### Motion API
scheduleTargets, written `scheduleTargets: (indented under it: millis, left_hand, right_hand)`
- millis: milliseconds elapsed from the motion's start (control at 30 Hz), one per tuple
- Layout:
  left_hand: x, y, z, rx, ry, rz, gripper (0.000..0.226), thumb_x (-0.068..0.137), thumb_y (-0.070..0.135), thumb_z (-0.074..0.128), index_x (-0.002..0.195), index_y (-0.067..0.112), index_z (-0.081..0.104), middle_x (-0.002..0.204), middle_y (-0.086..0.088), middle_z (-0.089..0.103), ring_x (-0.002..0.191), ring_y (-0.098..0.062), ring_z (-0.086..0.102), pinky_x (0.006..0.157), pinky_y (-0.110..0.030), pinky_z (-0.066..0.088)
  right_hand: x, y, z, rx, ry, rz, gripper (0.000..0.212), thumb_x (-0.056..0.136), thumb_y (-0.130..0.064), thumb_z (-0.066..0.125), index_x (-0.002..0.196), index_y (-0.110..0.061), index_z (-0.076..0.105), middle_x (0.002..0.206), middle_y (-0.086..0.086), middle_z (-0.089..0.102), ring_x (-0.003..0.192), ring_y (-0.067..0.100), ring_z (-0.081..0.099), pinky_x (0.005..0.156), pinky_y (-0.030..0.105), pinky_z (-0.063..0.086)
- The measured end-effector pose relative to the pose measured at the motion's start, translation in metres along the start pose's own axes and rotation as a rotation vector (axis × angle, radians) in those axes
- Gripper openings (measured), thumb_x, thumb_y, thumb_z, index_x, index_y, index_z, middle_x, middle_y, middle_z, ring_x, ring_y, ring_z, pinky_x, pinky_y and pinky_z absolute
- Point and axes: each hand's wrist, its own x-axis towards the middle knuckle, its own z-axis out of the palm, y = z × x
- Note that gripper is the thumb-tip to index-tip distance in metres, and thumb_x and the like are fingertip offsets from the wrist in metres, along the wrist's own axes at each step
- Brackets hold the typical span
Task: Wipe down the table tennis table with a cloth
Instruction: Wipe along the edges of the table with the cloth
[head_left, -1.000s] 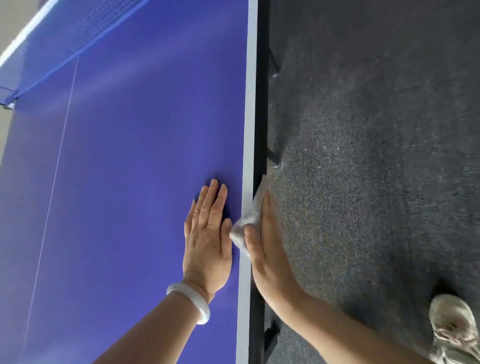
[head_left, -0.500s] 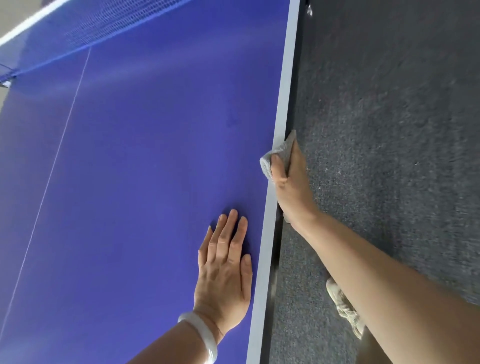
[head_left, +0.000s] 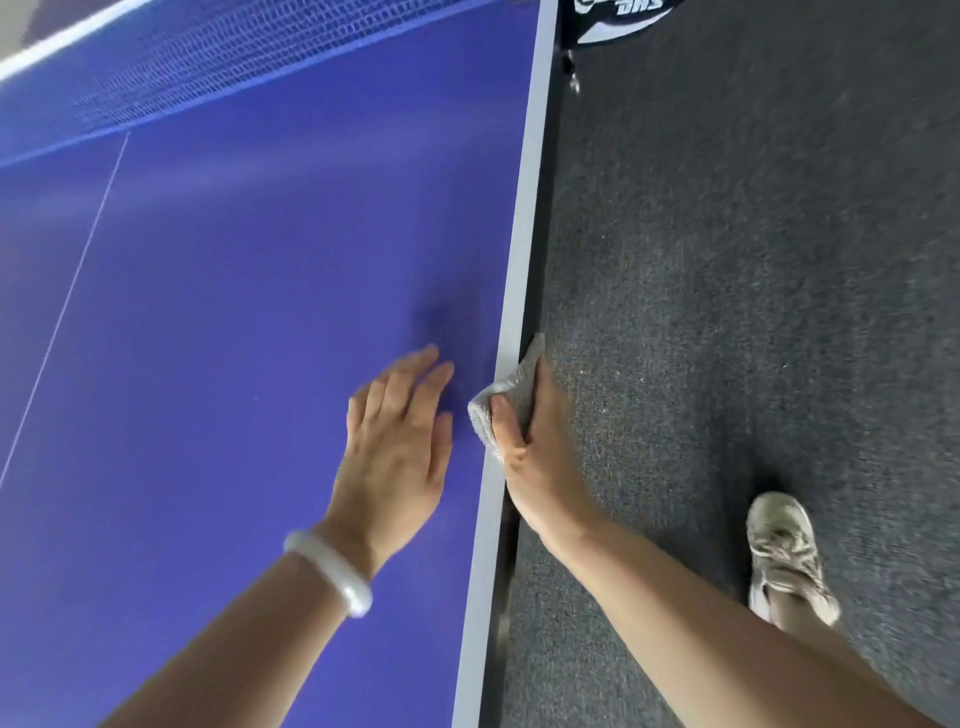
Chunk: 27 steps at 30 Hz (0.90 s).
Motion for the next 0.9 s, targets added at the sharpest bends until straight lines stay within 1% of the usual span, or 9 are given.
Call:
scheduleTargets:
  millis: [200, 367, 467, 567, 600, 633, 733, 800, 900]
  left_hand:
    - [0.119, 0.005, 0.021, -0.039, 0.028, -0.153, 0.048, 0.105, 0.023, 0.036, 0.152, 0.017, 0.032, 0.161, -0.003, 0.025, 0.149, -0.021, 0.019, 0.119, -0.041, 0.016]
    - [0.116, 0.003, 0.024, -0.171, 0.075, -0.198, 0.05, 0.102, 0.028, 0.028, 0.15, 0.025, 0.037, 0.16, 0.007, 0.026, 0.147, -0.011, 0.019, 0.12, -0.039, 0.015]
    - [0.119, 0.004, 0.024, -0.143, 0.065, -0.205, 0.05, 0.101, 0.028, 0.029, 0.151, 0.027, 0.035, 0.159, 0.01, 0.025, 0.147, -0.01, 0.019, 0.121, -0.035, 0.013]
    - [0.12, 0.006, 0.023, -0.13, 0.056, -0.225, 0.05, 0.101, 0.029, 0.028, 0.151, 0.028, 0.034, 0.159, 0.011, 0.024, 0.147, -0.011, 0.019, 0.12, -0.032, 0.011]
    - [0.12, 0.007, 0.023, -0.124, 0.052, -0.228, 0.05, 0.101, 0.028, 0.028, 0.151, 0.027, 0.034, 0.159, 0.011, 0.024, 0.146, -0.012, 0.02, 0.12, -0.034, 0.013]
    - [0.119, 0.008, 0.022, -0.113, 0.045, -0.226, 0.051, 0.101, 0.028, 0.028, 0.151, 0.026, 0.034, 0.159, 0.01, 0.024, 0.146, -0.013, 0.02, 0.12, -0.036, 0.015]
    - [0.12, 0.007, 0.021, -0.108, 0.029, -0.219, 0.052, 0.1, 0.03, 0.024, 0.15, 0.025, 0.034, 0.159, 0.009, 0.024, 0.146, -0.013, 0.02, 0.119, -0.039, 0.018]
    - [0.121, 0.007, 0.02, -0.113, 0.014, -0.224, 0.053, 0.099, 0.032, 0.022, 0.151, 0.026, 0.032, 0.159, 0.011, 0.022, 0.147, -0.013, 0.019, 0.12, -0.039, 0.017]
    - [0.122, 0.008, 0.019, -0.106, 0.013, -0.231, 0.054, 0.099, 0.034, 0.02, 0.151, 0.028, 0.031, 0.159, 0.013, 0.02, 0.147, -0.012, 0.018, 0.12, -0.034, 0.013]
  right_hand:
    - [0.002, 0.003, -0.006, 0.111, -0.118, 0.015, 0.072, 0.091, -0.035, 0.049, 0.153, -0.011, 0.02, 0.139, 0.016, 0.039, 0.122, 0.033, 0.046, 0.111, 0.059, 0.035]
    - [0.061, -0.024, -0.007, -0.059, -0.124, -0.068, 0.049, 0.101, -0.048, 0.037, 0.142, -0.035, 0.014, 0.141, -0.015, 0.02, 0.125, -0.009, 0.024, 0.11, 0.01, 0.023]
    - [0.149, -0.063, -0.009, 0.117, -0.017, 0.023, 0.041, 0.105, -0.031, 0.041, 0.141, -0.014, 0.033, 0.142, 0.006, 0.037, 0.129, 0.016, 0.042, 0.117, 0.037, 0.034]
    - [0.182, -0.079, -0.009, 0.09, 0.017, 0.002, 0.048, 0.105, -0.026, 0.04, 0.148, -0.004, 0.033, 0.131, 0.004, 0.042, 0.119, 0.018, 0.046, 0.115, 0.04, 0.033]
    - [0.177, -0.074, -0.009, 0.057, -0.019, -0.032, 0.017, 0.105, -0.023, 0.038, 0.119, -0.017, 0.032, 0.117, 0.0, 0.034, 0.105, 0.016, 0.04, 0.112, 0.037, 0.032]
    - [0.166, -0.068, -0.007, 0.023, -0.024, -0.042, 0.032, 0.104, -0.021, 0.037, 0.111, -0.013, 0.008, 0.112, 0.001, 0.024, 0.101, 0.016, 0.03, 0.107, 0.035, 0.028]
    - [0.131, -0.055, -0.007, -0.096, -0.033, -0.087, 0.033, 0.101, -0.016, 0.044, 0.132, -0.008, 0.037, 0.126, 0.002, 0.035, 0.116, 0.019, 0.036, 0.113, 0.037, 0.028]
    - [0.136, -0.064, -0.008, -0.142, 0.012, -0.048, 0.062, 0.101, -0.021, 0.05, 0.155, -0.011, 0.021, 0.155, 0.009, 0.031, 0.142, 0.022, 0.03, 0.12, 0.036, 0.02]
    - [0.193, -0.096, -0.008, -0.11, 0.043, 0.016, 0.054, 0.102, -0.023, 0.047, 0.15, -0.012, 0.026, 0.153, 0.012, 0.034, 0.138, 0.026, 0.037, 0.119, 0.042, 0.027]
